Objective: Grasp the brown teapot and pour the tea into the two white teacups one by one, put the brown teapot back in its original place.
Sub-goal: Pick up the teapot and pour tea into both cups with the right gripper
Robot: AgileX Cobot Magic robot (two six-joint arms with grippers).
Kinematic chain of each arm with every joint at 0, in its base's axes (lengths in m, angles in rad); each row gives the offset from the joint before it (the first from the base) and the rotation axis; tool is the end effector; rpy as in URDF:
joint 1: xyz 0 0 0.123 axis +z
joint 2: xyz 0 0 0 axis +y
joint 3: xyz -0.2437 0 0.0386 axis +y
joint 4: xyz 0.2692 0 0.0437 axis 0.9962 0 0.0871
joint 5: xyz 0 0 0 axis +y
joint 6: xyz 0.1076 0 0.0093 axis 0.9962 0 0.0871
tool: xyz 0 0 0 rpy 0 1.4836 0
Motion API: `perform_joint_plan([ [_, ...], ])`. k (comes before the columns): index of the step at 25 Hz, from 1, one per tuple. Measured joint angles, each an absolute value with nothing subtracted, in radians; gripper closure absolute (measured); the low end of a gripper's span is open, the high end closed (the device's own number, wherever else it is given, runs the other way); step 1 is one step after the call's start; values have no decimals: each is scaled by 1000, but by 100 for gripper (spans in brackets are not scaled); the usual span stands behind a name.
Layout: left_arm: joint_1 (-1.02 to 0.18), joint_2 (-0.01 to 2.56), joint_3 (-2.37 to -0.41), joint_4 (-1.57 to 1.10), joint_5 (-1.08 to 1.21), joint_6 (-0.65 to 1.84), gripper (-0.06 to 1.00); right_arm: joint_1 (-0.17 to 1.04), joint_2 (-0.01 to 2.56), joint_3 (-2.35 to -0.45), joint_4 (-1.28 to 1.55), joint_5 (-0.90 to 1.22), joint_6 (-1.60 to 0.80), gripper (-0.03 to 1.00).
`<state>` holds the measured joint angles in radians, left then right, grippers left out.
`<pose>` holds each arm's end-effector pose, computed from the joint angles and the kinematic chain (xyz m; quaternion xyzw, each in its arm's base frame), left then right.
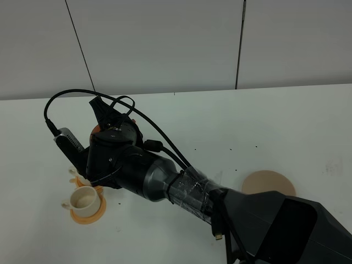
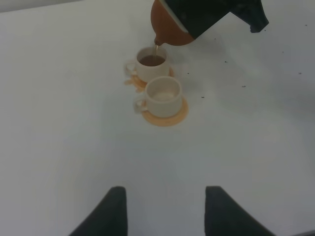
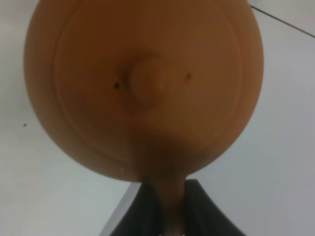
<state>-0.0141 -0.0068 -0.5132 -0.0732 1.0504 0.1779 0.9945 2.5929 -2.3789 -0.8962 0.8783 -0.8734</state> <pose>0.0652 -0.0078 0.2854 0.0825 0.8406 0.0073 0.5352 0.3608 0.4360 0.1425 -0.7984 0.3759 -0.3815 0.2751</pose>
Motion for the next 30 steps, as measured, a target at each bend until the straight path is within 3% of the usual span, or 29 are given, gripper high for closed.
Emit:
perform_joint_plan([
  [17,-14,-7,-513,-73,1050,177,51,995,2593,-2379,-896,867,-867,87],
  [30,-14,-7,-513,-73,1050,178,51,995,2593,-2379,-844,927,-716,87],
])
